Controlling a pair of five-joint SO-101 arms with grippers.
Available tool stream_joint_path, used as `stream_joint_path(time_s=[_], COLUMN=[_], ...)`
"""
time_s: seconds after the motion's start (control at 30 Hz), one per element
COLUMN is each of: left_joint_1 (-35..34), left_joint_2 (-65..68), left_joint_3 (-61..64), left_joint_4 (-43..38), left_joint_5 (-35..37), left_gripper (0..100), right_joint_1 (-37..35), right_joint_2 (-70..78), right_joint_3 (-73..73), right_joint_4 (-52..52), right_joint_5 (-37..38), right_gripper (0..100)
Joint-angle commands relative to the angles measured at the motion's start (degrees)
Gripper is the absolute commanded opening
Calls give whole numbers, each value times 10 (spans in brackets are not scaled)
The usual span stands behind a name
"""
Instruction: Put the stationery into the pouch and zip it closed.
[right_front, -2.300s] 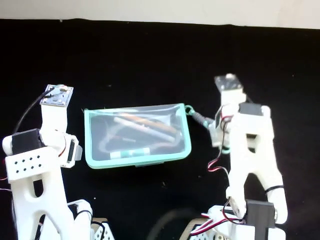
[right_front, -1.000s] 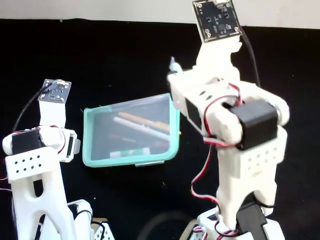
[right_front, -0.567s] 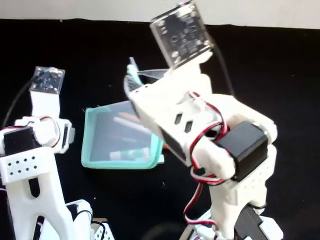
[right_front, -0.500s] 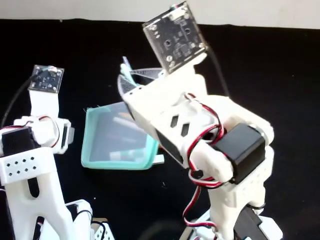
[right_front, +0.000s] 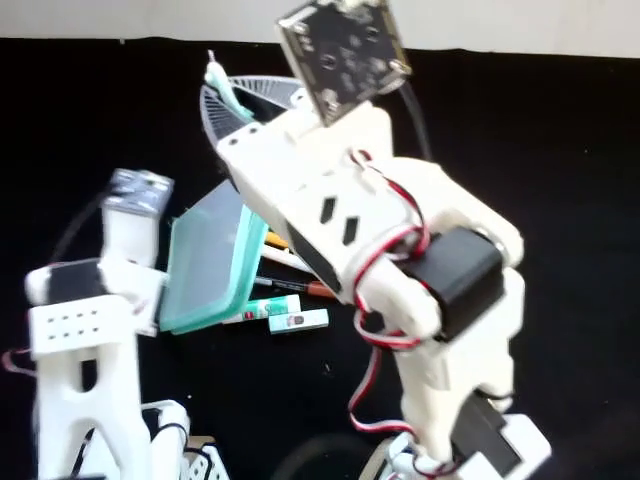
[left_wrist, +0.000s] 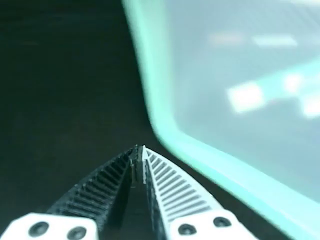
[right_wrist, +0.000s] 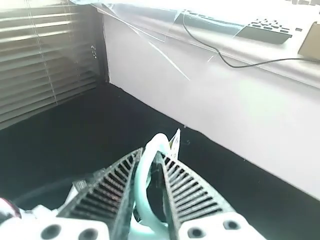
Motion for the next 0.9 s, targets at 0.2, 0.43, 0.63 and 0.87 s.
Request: stream_joint_path(time_s=[0.2,0.43,0.63,0.87], left_joint_1=[102,102,98,95], left_joint_2=[0,-2,-2,-2], left_joint_3=[61,60,61,61], left_joint_4=[-71,-83,-91,-91], left_joint_5=[50,51,51,51], left_gripper=[7,7,7,7], right_joint_1=[-7,-41,-95,-98], right_joint_2=[95,141,144,146], right_joint_3=[-163,-215,-212,-211], right_joint_4=[-17,-36,-40,-29], right_joint_5=[11,25,44,40], right_gripper=[12,12,12,12])
